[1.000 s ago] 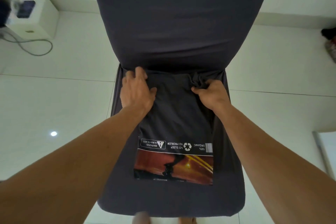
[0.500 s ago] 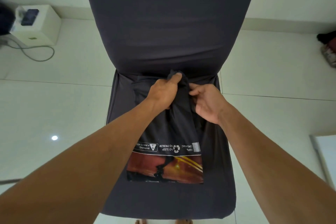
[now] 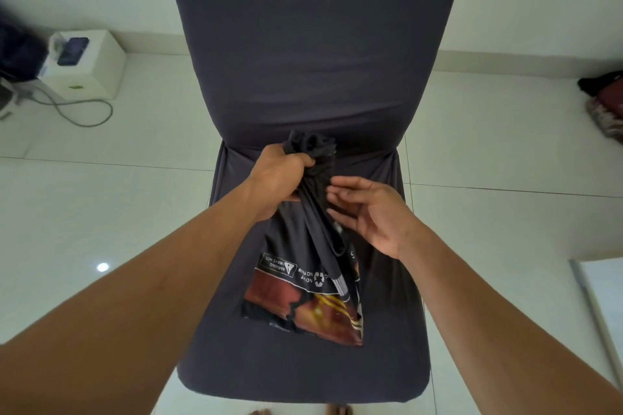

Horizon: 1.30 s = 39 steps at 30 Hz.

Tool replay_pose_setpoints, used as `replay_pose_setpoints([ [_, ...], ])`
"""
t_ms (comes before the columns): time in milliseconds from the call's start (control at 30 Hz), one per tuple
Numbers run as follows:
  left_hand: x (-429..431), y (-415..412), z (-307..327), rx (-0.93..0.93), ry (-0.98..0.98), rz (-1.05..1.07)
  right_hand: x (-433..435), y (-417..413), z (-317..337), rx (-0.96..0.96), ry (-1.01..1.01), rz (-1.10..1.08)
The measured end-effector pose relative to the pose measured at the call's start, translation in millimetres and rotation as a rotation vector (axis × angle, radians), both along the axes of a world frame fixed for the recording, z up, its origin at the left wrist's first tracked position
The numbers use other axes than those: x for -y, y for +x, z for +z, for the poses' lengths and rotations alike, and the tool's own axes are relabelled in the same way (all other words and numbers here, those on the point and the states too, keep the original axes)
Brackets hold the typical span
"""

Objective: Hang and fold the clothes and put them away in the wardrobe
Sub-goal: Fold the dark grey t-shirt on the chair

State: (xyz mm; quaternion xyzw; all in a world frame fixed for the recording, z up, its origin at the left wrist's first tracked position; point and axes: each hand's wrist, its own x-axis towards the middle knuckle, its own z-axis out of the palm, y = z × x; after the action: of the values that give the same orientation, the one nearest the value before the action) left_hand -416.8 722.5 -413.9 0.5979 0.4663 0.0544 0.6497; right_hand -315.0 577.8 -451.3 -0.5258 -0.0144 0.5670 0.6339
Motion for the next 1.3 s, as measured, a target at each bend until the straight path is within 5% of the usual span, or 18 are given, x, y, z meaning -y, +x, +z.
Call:
replay_pose_setpoints([
  [133, -6.5, -17.0, 41.9, 0.177, -0.181, 0.056, 10.3, 0.0, 3.3, 0.366, -0.234, -0.102],
  [433, -12.8, -25.0, 158.2, 0.287, -0.351, -0.167, 26.1, -8.1, 113.2, 0.424, 0.286, -0.004],
  [600, -5.3, -16.0, 225.1, 0.381, -0.293, -0.216, 47.0, -13.8, 210.8, 0.536, 0.380, -0.168],
  [800, 26.3, 6.8, 339.3, 0.562, -0.261, -0.354, 80.2, -20.7, 339.1, 0.633, 0.210, -0.488],
  [933, 59.3, 12.2, 410.0, 0.535, 0.046, -0.672, 124.2, -21.0, 412.5, 0.760, 0.186, -0.577],
  [1300, 169.5, 18.7, 584.6, 0.925, 0.254, -0.727, 275.1, -68.8, 603.5, 1.167, 0.110, -0.828],
])
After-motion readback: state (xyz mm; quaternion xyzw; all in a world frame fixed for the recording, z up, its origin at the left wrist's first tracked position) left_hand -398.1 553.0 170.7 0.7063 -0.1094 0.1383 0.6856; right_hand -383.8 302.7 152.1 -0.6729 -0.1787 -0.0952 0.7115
